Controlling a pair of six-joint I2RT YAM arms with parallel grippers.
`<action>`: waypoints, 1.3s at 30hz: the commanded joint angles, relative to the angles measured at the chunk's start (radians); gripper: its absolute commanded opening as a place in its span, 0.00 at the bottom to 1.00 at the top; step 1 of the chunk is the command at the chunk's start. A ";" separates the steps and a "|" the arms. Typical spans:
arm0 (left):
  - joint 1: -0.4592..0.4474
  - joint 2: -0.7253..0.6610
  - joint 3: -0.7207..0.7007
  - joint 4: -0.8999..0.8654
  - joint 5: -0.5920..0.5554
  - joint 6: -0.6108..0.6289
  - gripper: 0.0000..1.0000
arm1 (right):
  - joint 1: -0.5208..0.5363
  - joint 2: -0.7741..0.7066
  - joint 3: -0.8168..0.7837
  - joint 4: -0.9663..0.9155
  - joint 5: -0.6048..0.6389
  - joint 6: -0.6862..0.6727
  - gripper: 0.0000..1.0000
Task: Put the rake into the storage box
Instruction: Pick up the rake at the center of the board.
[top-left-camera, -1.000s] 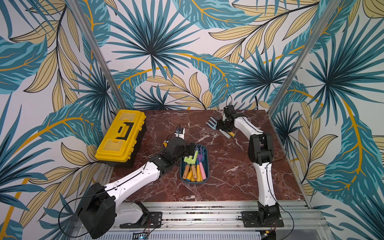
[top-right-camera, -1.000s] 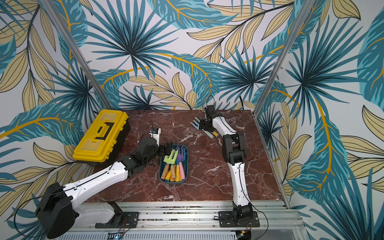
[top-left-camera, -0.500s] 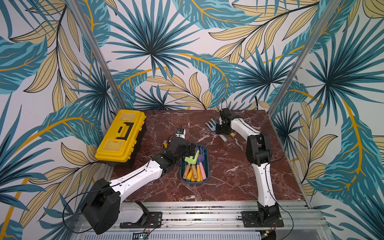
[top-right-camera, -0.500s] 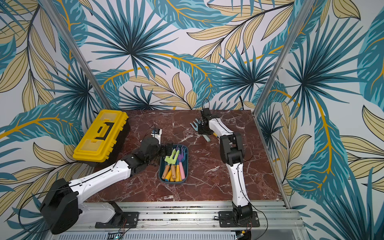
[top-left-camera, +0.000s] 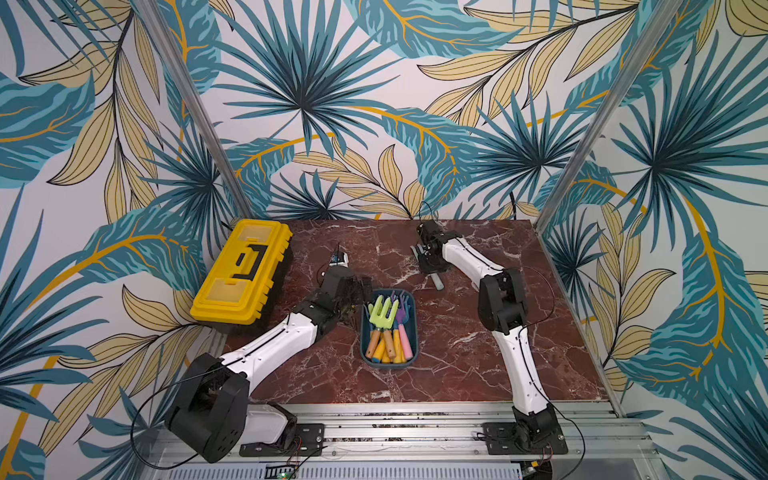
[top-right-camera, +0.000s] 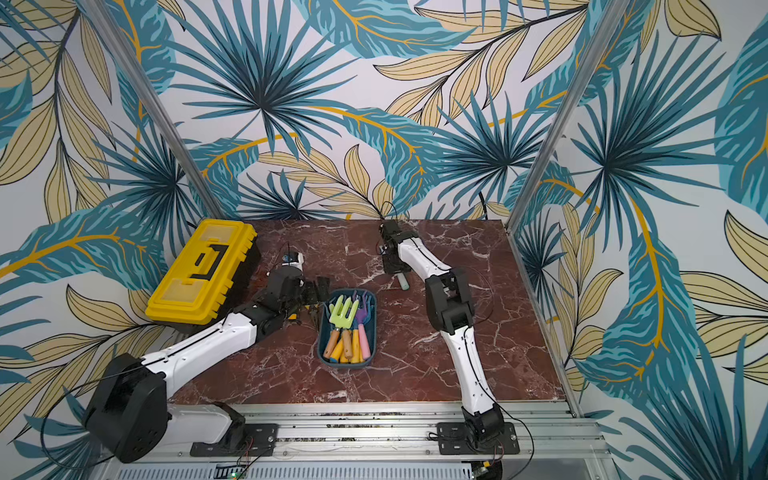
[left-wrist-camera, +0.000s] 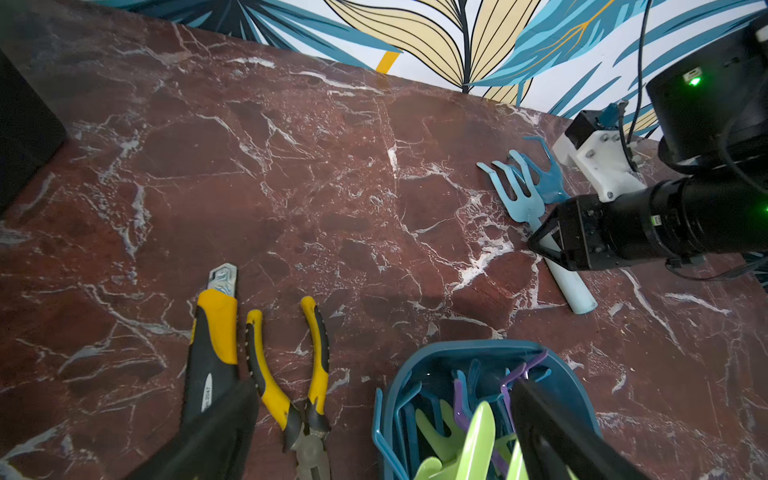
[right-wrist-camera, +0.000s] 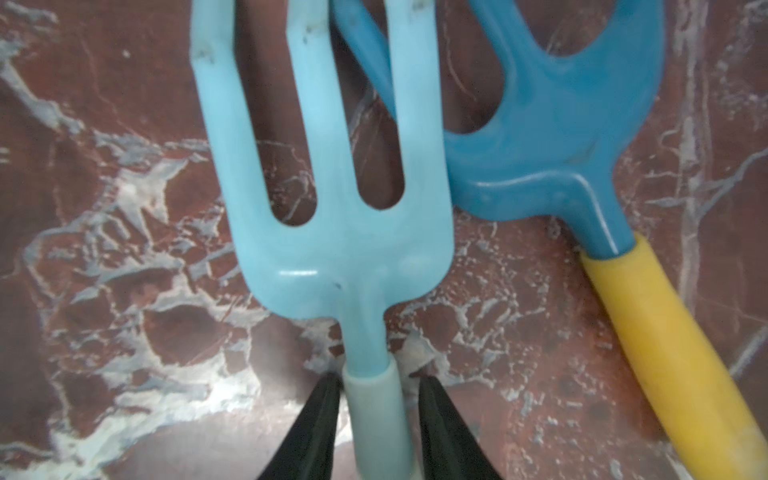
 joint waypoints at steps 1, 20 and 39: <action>0.007 -0.016 -0.029 -0.001 0.025 -0.020 1.00 | 0.002 0.063 0.022 -0.071 0.043 -0.022 0.33; 0.009 -0.153 -0.103 0.038 -0.001 -0.011 1.00 | 0.064 -0.368 -0.237 -0.019 -0.037 0.149 0.12; 0.009 -0.203 -0.170 0.112 -0.045 -0.020 1.00 | 0.166 -0.988 -0.978 0.370 -0.438 0.458 0.13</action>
